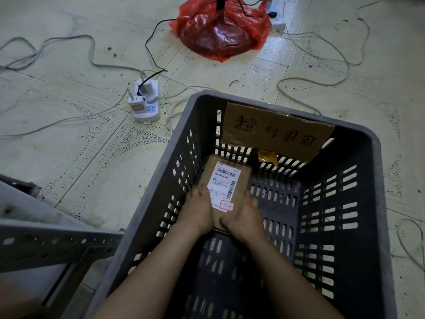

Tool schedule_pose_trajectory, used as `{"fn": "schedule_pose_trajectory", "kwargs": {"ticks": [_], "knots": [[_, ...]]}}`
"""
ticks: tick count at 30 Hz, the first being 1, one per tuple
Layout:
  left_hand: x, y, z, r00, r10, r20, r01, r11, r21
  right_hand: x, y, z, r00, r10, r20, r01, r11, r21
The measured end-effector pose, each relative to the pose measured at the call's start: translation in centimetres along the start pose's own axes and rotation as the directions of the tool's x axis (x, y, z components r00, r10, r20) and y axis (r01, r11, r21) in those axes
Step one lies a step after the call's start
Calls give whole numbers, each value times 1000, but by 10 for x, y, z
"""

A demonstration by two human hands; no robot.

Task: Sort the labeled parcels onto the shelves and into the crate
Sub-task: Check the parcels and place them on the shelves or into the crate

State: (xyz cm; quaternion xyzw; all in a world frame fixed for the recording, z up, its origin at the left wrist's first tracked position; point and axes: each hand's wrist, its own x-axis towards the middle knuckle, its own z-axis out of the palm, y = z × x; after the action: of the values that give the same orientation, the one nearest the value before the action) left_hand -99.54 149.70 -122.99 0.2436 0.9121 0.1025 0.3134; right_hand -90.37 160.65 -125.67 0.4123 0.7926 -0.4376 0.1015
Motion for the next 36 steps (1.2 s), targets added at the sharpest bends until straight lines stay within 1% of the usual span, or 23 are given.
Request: {"fn": "schedule_pose_trajectory", "kwargs": {"ticks": [10,13,17,22,27,30,31,32,33,34,35,36], "knots": [[-12,7,-8,999,-40,-27,39,999,-12,-12,-7,-19,1000,-18,17,18,1000,-12],[-25,15,-24,999,-39,-34,37,996,-84,-26,-19,-37,999,-44,15,44,999,-32],[-57,36,-64,999,-19,-50,9,980,-199,-59,-42,-76,997,-78,-29,76,995,-72],[-129,71,-135,997,14,-77,-39,946,-321,-127,-92,-140,996,-82,-38,79,994,-75],[-214,113,-221,991,-41,-128,-25,878,-478,-210,-156,-214,991,-109,-71,106,993,-46],[-263,139,-279,982,-27,-189,-79,846,-527,-260,-196,-263,983,-140,-117,139,990,-16],[-280,148,-296,982,-29,-188,-78,839,-539,-279,-210,-278,982,-142,-122,142,990,-9],[-300,158,-320,976,-14,-216,-110,828,-550,-297,-226,-298,977,-158,-142,160,987,-2],[-323,171,-347,976,-21,-219,-111,811,-575,-322,-248,-322,977,-150,-155,152,988,1],[-333,176,-354,968,-9,-249,-144,796,-588,-330,-251,-327,969,-176,-171,180,984,7],[-348,185,-370,967,-11,-255,-150,784,-602,-347,-265,-342,966,-182,-181,189,982,23],[-366,196,-395,957,3,-290,-189,765,-616,-363,-282,-361,957,-206,-205,220,974,51]]}}
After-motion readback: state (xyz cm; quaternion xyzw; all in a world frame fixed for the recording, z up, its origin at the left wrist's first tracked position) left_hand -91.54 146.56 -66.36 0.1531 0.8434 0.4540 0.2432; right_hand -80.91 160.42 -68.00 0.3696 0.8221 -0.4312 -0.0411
